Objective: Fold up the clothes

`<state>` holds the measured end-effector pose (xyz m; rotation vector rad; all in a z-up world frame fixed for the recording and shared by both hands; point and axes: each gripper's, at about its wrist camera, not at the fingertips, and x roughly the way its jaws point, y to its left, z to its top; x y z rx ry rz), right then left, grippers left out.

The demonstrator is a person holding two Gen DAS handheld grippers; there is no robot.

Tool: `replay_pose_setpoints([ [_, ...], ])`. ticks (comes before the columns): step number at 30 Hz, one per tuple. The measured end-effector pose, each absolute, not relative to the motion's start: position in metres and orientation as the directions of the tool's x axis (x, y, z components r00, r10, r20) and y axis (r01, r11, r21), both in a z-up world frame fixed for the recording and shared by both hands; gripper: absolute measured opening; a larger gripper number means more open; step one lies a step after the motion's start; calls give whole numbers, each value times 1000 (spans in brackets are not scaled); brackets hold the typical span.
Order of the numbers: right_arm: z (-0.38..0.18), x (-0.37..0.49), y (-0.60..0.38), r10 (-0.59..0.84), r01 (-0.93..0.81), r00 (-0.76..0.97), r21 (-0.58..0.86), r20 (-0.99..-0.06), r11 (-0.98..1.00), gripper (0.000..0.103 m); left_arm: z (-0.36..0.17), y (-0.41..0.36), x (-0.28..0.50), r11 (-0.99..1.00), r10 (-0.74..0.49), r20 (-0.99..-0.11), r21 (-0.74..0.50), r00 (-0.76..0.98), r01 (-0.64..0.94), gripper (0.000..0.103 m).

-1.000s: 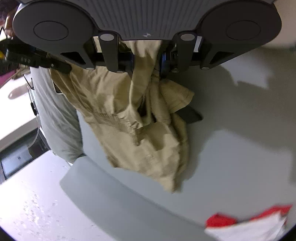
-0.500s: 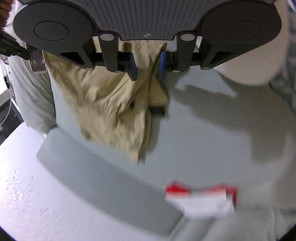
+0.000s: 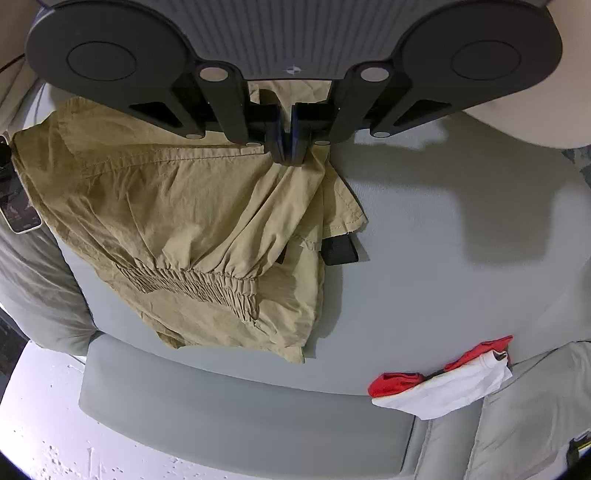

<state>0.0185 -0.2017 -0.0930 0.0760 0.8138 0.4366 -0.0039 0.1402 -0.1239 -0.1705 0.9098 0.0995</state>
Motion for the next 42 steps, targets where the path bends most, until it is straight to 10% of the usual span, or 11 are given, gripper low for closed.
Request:
replay_pose_setpoints([
  [9, -112, 28, -172, 373, -428, 566, 124, -735, 895, 29, -135, 147, 4, 962, -60, -795, -208, 603, -178, 12],
  [16, -122, 41, -208, 461, -283, 541, 363, -704, 888, 25, -137, 152, 3, 948, -88, -796, -251, 599, -195, 12],
  [24, -122, 35, -171, 370, -382, 569, 162, -735, 910, 24, -137, 150, 3, 954, -80, -794, -237, 603, -186, 12],
  [30, -123, 41, -176, 332, -277, 558, 206, -761, 938, 0, -139, 154, 4, 949, -97, -795, -255, 598, -186, 12],
  [36, -103, 59, -216, 52, -87, 657, -6, -752, 996, 0, -138, 154, 2, 946, -102, -794, -263, 599, -188, 12],
  [42, -88, 49, -208, 271, -167, 648, 215, -712, 962, 19, -138, 152, 0, 948, -96, -791, -258, 605, -187, 12],
])
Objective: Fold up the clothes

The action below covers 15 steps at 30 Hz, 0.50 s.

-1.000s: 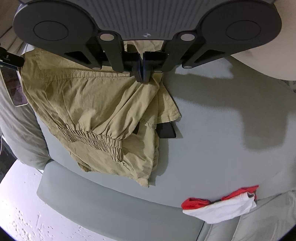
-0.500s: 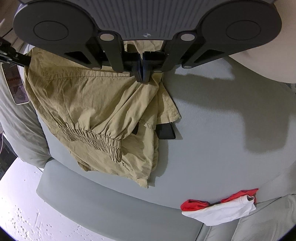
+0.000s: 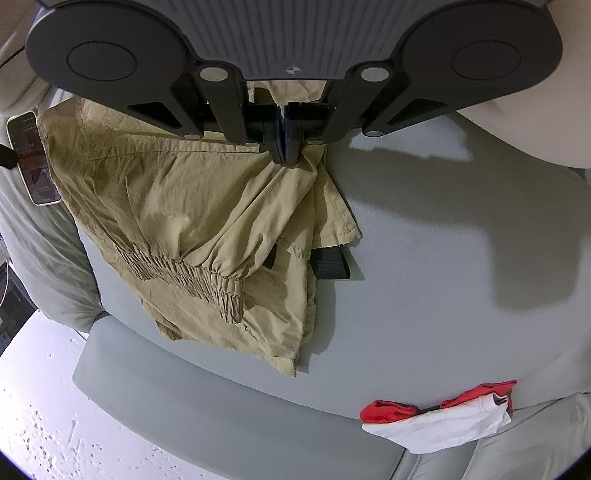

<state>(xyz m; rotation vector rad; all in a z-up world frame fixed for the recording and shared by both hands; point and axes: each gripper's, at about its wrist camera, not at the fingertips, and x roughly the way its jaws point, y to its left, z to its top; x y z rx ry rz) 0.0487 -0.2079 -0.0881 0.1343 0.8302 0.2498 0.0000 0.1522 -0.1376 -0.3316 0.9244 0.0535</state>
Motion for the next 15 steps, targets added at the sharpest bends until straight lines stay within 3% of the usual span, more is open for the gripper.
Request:
replay_pose_setpoints([
  [2, -89, 39, -180, 358, -264, 644, 243, -676, 933, 27, -138, 153, 0, 948, -99, -790, -260, 605, -184, 12],
  [5, -98, 37, -134, 455, -414, 608, 229, -651, 881, 27, -138, 155, 0, 945, -107, -789, -269, 605, -184, 12],
  [7, -112, 49, -114, 470, -451, 568, 223, -675, 864, 20, -139, 155, -1, 945, -111, -788, -273, 606, -182, 12],
  [8, -120, 56, -113, 456, -429, 563, 227, -689, 874, 20, -139, 155, -1, 944, -114, -787, -276, 607, -180, 12],
  [10, -139, 71, -133, 371, -282, 583, 248, -723, 927, 0, -139, 156, -2, 943, -121, -785, -283, 608, -178, 12],
  [14, -149, 86, -172, 222, -33, 615, 256, -757, 966, 0, -139, 160, -2, 934, -135, -783, -305, 607, -185, 12],
  [15, -145, 86, -174, 146, 9, 625, 194, -767, 981, 9, -135, 161, -5, 927, -149, -776, -325, 613, -186, 11],
])
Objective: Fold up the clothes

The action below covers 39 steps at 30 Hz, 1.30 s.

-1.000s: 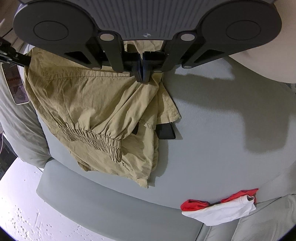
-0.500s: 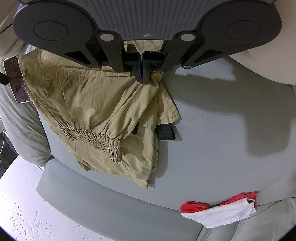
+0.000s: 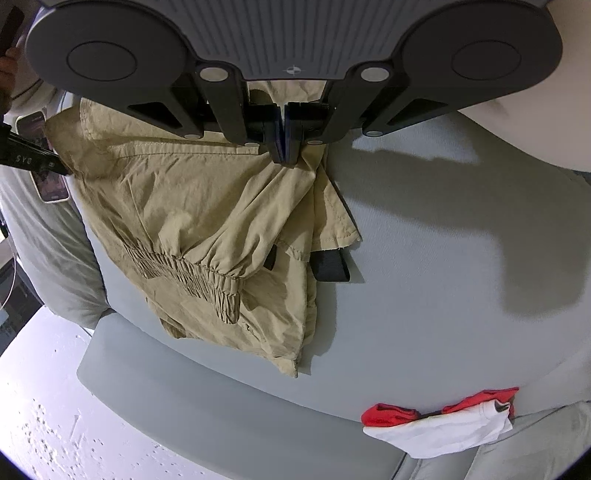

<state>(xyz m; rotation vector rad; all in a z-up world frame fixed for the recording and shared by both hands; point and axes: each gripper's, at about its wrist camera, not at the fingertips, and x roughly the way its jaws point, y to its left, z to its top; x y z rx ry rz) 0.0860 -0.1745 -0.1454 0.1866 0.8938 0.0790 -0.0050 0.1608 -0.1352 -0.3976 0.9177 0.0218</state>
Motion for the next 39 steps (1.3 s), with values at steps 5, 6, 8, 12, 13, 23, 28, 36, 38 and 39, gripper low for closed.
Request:
replay_pose_setpoints([
  [5, -124, 82, -197, 147, 87, 644, 263, -751, 961, 14, -105, 163, -26, 883, -247, -679, -452, 691, -129, 14],
  [6, -116, 79, -197, 175, 65, 668, 291, -723, 954, 14, -103, 157, -20, 889, -258, -666, -447, 700, -97, 14],
  [8, -103, 73, -183, 247, -38, 711, 316, -658, 948, 14, -101, 142, -3, 910, -273, -657, -414, 703, -34, 14],
  [12, -104, 84, -125, 483, -296, 630, 387, -608, 873, 14, -104, 112, 33, 940, -289, -653, -330, 700, 81, 11],
  [13, -109, 89, -107, 518, -345, 599, 387, -611, 855, 14, -112, 105, 44, 957, -260, -680, -276, 686, 90, 11],
  [23, -161, 109, -101, 392, -256, 577, 297, -717, 920, 0, -128, 131, 50, 943, -211, -748, -324, 629, -69, 9],
  [28, -142, 97, -110, 254, -175, 617, 184, -745, 967, 29, -104, 139, 45, 900, -323, -706, -434, 630, -25, 8],
  [36, -108, 121, -47, 367, -316, 636, 204, -679, 927, 28, -108, 121, 114, 956, -179, -713, -290, 678, -51, 9],
  [38, -114, 135, -30, 373, -341, 622, 190, -689, 921, 29, -125, 122, 128, 973, -122, -763, -218, 635, -75, 12],
  [39, -121, 143, -25, 371, -348, 609, 184, -701, 919, 29, -132, 123, 131, 978, -106, -776, -196, 622, -78, 15],
])
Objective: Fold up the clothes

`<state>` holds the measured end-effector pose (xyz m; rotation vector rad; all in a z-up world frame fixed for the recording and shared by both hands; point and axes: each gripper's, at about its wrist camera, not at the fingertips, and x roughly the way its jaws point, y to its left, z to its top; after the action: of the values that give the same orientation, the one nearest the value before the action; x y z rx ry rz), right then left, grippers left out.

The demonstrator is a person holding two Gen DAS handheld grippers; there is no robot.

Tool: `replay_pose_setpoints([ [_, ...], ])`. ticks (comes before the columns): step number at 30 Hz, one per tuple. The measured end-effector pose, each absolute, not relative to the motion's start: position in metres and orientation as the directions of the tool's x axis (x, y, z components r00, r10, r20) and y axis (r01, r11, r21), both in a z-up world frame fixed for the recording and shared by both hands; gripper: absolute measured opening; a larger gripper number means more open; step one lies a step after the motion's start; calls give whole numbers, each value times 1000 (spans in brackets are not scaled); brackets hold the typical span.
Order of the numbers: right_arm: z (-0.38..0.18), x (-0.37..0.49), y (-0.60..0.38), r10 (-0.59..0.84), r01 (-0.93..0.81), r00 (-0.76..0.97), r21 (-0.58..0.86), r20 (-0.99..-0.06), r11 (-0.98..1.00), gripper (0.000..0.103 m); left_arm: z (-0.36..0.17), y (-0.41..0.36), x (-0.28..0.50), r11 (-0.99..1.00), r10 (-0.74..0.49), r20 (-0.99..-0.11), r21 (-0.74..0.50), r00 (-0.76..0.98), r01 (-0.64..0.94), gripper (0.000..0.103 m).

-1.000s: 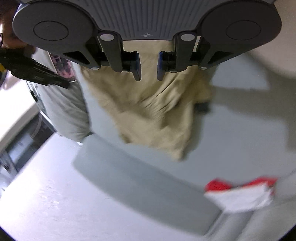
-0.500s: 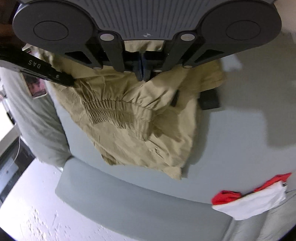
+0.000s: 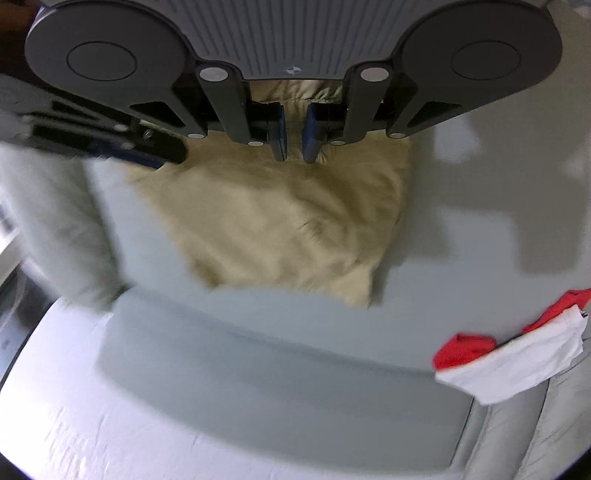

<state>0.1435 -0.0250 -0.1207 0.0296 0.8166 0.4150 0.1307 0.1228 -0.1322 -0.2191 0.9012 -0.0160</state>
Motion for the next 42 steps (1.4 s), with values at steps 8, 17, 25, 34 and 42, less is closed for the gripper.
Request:
replay_pose_setpoints([
  [8, -160, 178, 0, 299, -358, 531, 110, -793, 927, 18, -125, 120, 128, 989, -68, -791, -134, 608, -63, 20],
  [17, -85, 105, -103, 423, -248, 615, 346, -666, 905, 53, -68, 123, 48, 954, -208, -813, -291, 544, -70, 65],
  [25, -55, 98, -195, 330, -56, 635, 384, -698, 922, 70, -85, 100, 60, 956, -237, -830, -293, 505, -32, 62],
  [34, -148, 194, -190, 434, 23, 509, 516, -743, 856, 65, -116, 77, 137, 961, -249, -745, -269, 619, 62, 11],
  [42, -185, 284, -163, 526, -24, 518, 603, -674, 797, 65, -156, 69, 184, 966, -257, -797, -212, 547, 146, 7],
])
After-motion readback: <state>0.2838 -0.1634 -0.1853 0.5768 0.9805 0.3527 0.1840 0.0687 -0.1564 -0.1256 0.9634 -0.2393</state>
